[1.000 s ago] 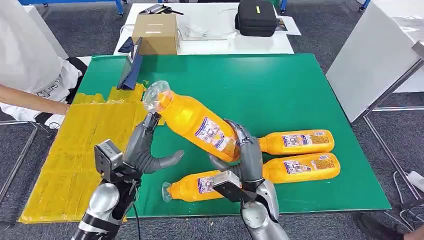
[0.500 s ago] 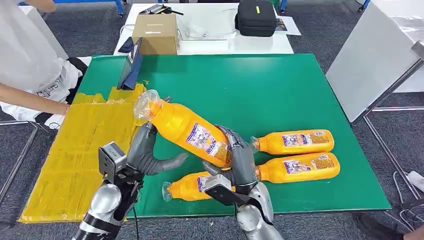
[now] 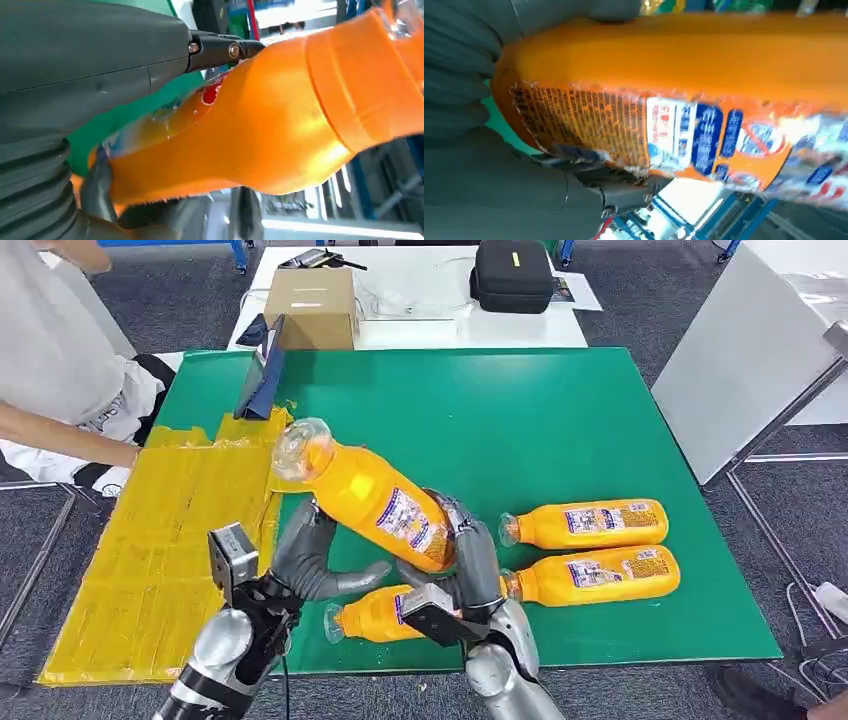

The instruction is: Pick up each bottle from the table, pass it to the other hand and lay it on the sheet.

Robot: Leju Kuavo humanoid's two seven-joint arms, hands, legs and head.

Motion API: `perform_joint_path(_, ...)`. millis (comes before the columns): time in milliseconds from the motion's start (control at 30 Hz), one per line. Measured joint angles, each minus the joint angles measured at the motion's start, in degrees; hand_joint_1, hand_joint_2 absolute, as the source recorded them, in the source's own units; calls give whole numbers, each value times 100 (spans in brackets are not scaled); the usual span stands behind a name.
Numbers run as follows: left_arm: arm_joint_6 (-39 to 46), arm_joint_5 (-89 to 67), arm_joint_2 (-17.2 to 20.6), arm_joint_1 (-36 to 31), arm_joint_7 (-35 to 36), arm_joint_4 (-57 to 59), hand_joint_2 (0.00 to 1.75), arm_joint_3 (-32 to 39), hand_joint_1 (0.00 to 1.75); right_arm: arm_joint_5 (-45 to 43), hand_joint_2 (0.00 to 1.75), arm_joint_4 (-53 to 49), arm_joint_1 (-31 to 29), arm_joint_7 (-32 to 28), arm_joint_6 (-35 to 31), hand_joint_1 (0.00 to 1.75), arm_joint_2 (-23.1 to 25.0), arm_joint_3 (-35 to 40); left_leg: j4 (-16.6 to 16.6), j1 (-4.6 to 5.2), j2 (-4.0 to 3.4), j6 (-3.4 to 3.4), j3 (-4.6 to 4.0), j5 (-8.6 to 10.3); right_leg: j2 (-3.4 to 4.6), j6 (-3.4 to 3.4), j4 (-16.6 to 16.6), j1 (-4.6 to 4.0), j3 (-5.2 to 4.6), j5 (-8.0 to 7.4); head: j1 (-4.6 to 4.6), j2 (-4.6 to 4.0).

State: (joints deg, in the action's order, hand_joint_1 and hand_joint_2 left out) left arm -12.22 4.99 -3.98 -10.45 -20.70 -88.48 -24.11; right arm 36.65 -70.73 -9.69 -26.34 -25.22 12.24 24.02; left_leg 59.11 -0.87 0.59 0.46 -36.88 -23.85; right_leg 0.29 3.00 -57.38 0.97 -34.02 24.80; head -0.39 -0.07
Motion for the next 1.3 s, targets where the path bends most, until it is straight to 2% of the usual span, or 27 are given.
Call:
perform_joint_path(233, -555, 964, 4, -182, 149, 365, 175, -31, 0, 138, 175, 101, -122, -205, 61, 175, 37, 474, 0, 0, 0, 0, 0, 0, 0, 0, 0, 0, -1, 0, -2, 0)
perform_joint_path(467, -428, 1103, 20, -200, 197, 483, 175, -24, 0, 111, 175, 275, -249, -229, -18, 175, 46, 734, 0, 0, -2, 0, 0, 0, 1, 0, 0, 1, -1, 0, -2, 0)
perform_joint_path(500, -367, 1077, 20, -198, 197, 485, 175, -24, 47, 116, 175, 291, -260, -229, -22, 175, 46, 743, 0, 0, -2, 0, 0, 0, 1, 0, 0, 1, -1, 0, 0, 0)
perform_joint_path(533, -268, 1044, 20, -194, 188, 485, 175, -22, 47, 120, 175, 308, -277, -225, -26, 175, 46, 758, 0, 0, -2, 0, 0, 0, 1, 0, 0, 0, -1, 0, 0, 0)
perform_joint_path(567, -185, 1033, 20, -187, 175, 485, 175, -17, 175, 127, 175, 326, -292, -212, -29, 175, 46, 778, 0, 0, -2, 0, 0, 0, 1, 0, 0, 1, -1, 0, -2, 0)
perform_joint_path(1000, 409, 1051, 11, 46, -48, 249, 175, 105, 175, 149, 175, 466, -380, -109, -68, 175, 76, 953, 0, 0, -3, 0, 0, 0, 1, 0, 0, 0, -2, 0, 0, 0)
perform_joint_path(1300, 969, 1154, -151, 254, -136, 22, 175, 155, 175, 90, 175, 525, -404, -107, -162, 175, 133, 1003, 0, 0, -3, 0, 0, 0, 1, 0, 0, 1, -3, 0, 0, 0)
